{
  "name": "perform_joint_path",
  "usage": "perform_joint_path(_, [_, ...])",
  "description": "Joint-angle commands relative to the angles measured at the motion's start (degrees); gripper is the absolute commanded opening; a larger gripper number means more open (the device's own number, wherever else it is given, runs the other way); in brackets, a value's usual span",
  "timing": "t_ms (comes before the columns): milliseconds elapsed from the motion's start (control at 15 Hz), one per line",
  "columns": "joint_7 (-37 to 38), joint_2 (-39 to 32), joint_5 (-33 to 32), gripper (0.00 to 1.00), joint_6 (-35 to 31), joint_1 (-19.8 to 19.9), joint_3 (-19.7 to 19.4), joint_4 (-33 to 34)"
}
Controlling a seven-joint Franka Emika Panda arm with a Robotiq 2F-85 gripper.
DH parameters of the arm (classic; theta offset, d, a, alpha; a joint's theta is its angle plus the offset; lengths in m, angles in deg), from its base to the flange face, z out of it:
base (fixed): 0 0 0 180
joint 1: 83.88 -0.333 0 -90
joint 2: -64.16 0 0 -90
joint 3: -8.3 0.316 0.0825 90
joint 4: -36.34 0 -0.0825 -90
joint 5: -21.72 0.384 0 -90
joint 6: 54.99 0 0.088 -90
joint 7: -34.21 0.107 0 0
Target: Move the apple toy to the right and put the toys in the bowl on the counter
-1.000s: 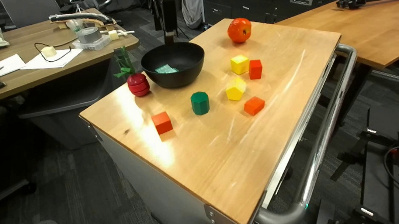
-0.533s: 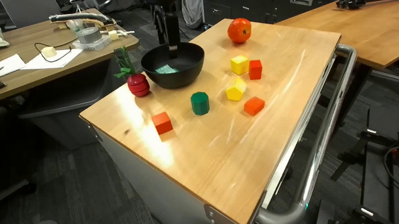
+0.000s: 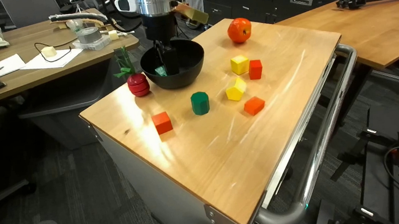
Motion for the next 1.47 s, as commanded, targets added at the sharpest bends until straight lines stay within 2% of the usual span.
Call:
perform_joint_path(0, [1.52, -2.28, 0.00, 0.71, 1.57, 0.69, 0.80, 3.92])
perform_joint_path(67, [1.76, -2.44, -0.02, 0.70, 1.28, 0.78, 0.74, 3.99])
perform_joint_path(267, [2.59, -2.23, 0.44, 0.45, 0.52, 1.37, 0.86, 3.81])
perform_joint_path(667, [3.99, 1.07, 0.28, 0.45, -3.25, 2.49, 0.72, 0.09])
perform_joint_path(800, [2.38, 4.14, 1.21, 0.45, -2.12, 3.59, 1.72, -2.17])
perform_joint_path(1133, [3.04, 16.89, -0.18, 0.45, -2.44, 2.82, 1.66, -13.46])
perform_joint_path(1400, [-5.80, 26.65, 4.15, 0.45, 4.01, 2.39, 5.34, -23.42])
